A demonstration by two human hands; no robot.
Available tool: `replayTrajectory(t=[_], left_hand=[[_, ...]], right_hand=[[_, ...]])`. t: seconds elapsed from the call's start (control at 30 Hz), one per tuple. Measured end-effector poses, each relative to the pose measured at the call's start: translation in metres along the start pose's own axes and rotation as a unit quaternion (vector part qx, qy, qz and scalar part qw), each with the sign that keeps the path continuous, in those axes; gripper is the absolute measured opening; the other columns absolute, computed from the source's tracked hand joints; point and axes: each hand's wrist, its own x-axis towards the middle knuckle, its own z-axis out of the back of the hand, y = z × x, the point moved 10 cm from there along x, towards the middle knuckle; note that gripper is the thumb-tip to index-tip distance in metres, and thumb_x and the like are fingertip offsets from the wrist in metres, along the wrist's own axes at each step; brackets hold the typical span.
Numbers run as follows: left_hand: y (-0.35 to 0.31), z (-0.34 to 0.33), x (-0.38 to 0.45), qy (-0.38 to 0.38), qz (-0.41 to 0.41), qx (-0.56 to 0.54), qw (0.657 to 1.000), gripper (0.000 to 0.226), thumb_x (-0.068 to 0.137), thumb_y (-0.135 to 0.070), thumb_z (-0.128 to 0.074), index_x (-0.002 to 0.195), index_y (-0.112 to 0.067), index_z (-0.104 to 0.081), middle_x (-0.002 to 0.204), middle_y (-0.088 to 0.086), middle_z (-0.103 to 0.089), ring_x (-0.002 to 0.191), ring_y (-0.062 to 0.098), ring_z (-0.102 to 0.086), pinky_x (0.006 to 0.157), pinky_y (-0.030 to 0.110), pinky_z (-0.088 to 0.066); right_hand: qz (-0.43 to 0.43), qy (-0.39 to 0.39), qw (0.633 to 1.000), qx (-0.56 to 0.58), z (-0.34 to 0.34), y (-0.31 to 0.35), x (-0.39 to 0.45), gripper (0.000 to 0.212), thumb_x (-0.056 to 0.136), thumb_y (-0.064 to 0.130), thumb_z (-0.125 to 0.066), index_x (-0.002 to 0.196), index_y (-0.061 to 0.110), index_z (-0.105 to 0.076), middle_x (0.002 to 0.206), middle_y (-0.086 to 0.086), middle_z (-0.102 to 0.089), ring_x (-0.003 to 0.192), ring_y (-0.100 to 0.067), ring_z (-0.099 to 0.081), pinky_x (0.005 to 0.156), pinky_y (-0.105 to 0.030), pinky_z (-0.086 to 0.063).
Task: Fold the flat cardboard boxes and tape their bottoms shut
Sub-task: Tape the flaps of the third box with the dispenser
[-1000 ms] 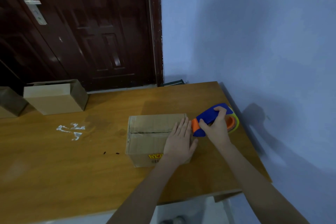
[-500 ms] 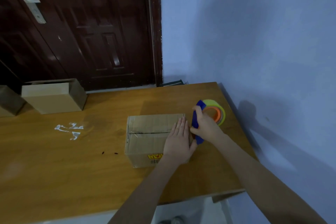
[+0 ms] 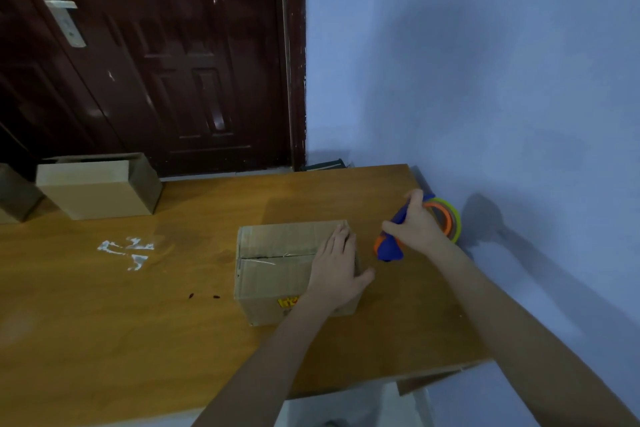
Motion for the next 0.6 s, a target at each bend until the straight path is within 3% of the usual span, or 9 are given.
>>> replayTrajectory(t=[0.07, 0.13, 0.23, 0.3, 0.43, 0.6], left_hand=[[-0.013, 0.007, 0.0, 0.006, -0.044, -0.035, 0.998, 0.078, 0.088, -0.056, -0.042, 0.149, -0.013, -0.021, 0.157, 0.002, -0.018, 0.146, 0.015, -0.005, 0.115, 0.03, -0.002], [-0.029, 0.014, -0.001, 0.022, -0.085, -0.085, 0.992, 0.072, 0.09, -0.049, -0.052, 0.148, -0.016, -0.024, 0.155, -0.002, -0.024, 0.145, 0.012, -0.008, 0.114, 0.028, -0.006], [-0.043, 0.027, 0.0, 0.033, -0.089, -0.159, 0.983, 0.055, 0.096, -0.044, -0.048, 0.143, -0.019, -0.037, 0.148, -0.001, -0.039, 0.141, 0.013, -0.023, 0.111, 0.029, -0.016], [-0.045, 0.032, 0.003, 0.047, -0.075, -0.176, 0.98, 0.047, 0.098, -0.039, -0.045, 0.14, -0.017, -0.042, 0.141, 0.002, -0.047, 0.133, 0.016, -0.036, 0.105, 0.029, -0.027], [-0.05, 0.028, 0.008, 0.085, -0.071, -0.198, 0.974, 0.039, 0.101, -0.032, -0.04, 0.137, -0.016, -0.045, 0.132, 0.002, -0.053, 0.12, 0.016, -0.047, 0.094, 0.026, -0.038], [-0.051, 0.024, 0.016, 0.1, -0.039, -0.269, 0.957, 0.032, 0.102, -0.029, -0.037, 0.128, -0.017, -0.051, 0.116, 0.003, -0.061, 0.103, 0.017, -0.057, 0.089, 0.037, -0.05]], right_hand=[[-0.044, 0.006, 0.998, 0.036, -0.001, -0.01, -0.001, 0.055, 0.085, 0.023, -0.066, 0.12, 0.009, -0.026, 0.079, -0.005, -0.047, 0.062, -0.014, -0.048, 0.053, -0.025, -0.038], [-0.088, 0.022, 0.994, 0.067, -0.003, -0.02, -0.003, 0.066, 0.086, 0.026, -0.064, 0.131, 0.006, -0.02, 0.087, -0.004, -0.047, 0.073, -0.015, -0.05, 0.063, -0.028, -0.041], [-0.159, 0.052, 0.978, 0.126, -0.01, -0.034, -0.008, 0.097, 0.09, 0.027, -0.061, 0.146, 0.002, 0.014, 0.131, -0.014, -0.042, 0.116, -0.025, -0.045, 0.086, -0.031, -0.039], [-0.203, 0.053, 0.966, 0.151, -0.01, -0.04, -0.014, 0.1, 0.091, 0.027, -0.06, 0.145, 0.001, 0.021, 0.15, -0.018, -0.023, 0.131, -0.031, -0.035, 0.087, -0.032, -0.037], [-0.254, 0.049, 0.952, 0.162, -0.009, -0.055, -0.021, 0.098, 0.091, 0.035, -0.06, 0.147, -0.001, 0.011, 0.154, -0.018, -0.014, 0.135, -0.033, -0.031, 0.098, -0.04, -0.04], [-0.272, 0.051, 0.941, 0.194, -0.014, -0.073, -0.02, 0.081, 0.091, 0.04, -0.055, 0.146, 0.002, -0.01, 0.148, -0.015, -0.024, 0.131, -0.031, -0.034, 0.098, -0.038, -0.038]])
